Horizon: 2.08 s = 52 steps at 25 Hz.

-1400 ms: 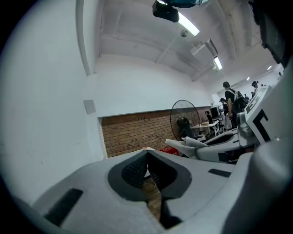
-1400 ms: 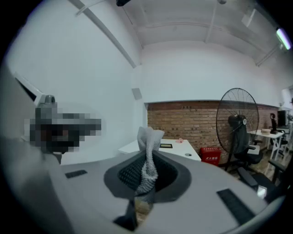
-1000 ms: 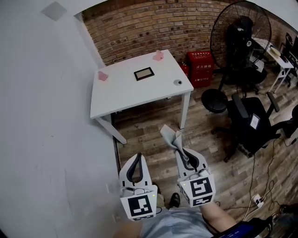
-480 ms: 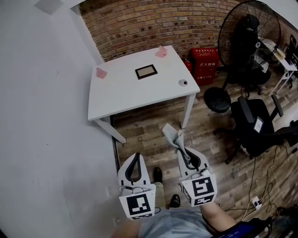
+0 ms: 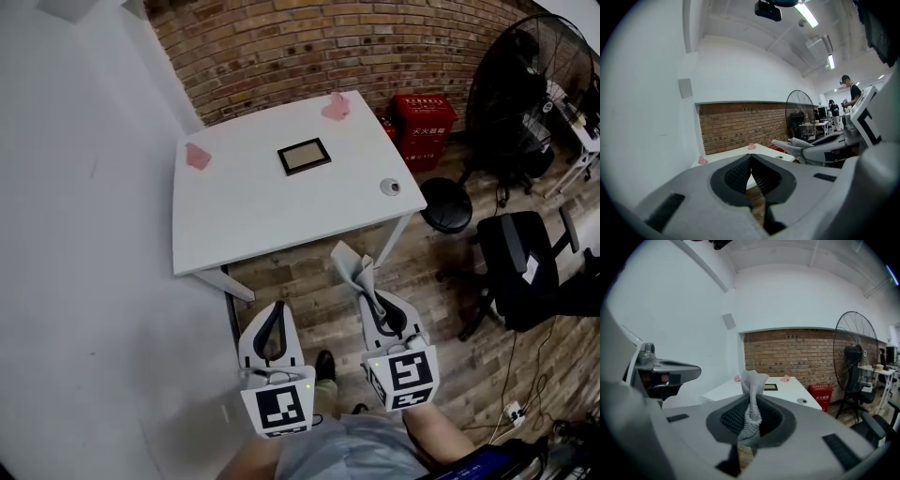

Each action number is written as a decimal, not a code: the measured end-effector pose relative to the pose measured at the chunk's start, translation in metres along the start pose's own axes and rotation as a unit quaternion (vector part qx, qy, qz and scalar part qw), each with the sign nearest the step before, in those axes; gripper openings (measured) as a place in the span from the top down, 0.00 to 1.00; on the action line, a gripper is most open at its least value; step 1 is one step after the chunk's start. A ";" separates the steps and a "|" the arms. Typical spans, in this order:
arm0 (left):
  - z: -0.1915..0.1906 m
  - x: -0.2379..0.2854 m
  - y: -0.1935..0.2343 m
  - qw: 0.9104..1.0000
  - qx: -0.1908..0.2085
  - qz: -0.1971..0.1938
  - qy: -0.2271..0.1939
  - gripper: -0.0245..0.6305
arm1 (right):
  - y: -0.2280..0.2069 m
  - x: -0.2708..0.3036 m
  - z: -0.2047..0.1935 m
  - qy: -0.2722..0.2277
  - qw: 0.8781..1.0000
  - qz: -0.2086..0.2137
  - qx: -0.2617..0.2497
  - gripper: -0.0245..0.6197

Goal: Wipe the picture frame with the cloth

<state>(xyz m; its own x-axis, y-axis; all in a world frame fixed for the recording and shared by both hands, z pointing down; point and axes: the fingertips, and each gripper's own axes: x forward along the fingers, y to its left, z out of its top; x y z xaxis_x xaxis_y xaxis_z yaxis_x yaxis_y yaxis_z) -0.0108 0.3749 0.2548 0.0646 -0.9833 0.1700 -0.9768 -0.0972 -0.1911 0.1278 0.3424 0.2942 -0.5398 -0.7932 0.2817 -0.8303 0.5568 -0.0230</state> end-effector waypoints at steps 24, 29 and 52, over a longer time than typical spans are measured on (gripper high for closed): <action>0.012 0.143 0.043 0.998 -0.010 -0.066 -0.019 0.95 | -0.046 0.126 0.052 -0.014 0.998 -0.063 -0.006 0.90; 0.008 0.176 0.034 0.997 -0.023 -0.067 -0.002 0.95 | -0.068 0.151 0.049 -0.012 0.998 -0.058 0.001 0.90; 0.038 0.351 0.076 0.997 0.002 0.072 0.037 0.95 | -0.141 0.336 0.104 -0.001 0.994 0.105 -0.013 0.90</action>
<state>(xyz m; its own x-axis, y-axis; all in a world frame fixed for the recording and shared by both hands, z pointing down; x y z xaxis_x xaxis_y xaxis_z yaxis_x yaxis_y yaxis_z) -0.0551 0.0165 0.2635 -0.0918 -0.9730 0.2116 -0.9741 0.0436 -0.2219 0.0490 -0.0281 0.2923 -0.7005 -0.6599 0.2717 -0.6962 0.7156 -0.0569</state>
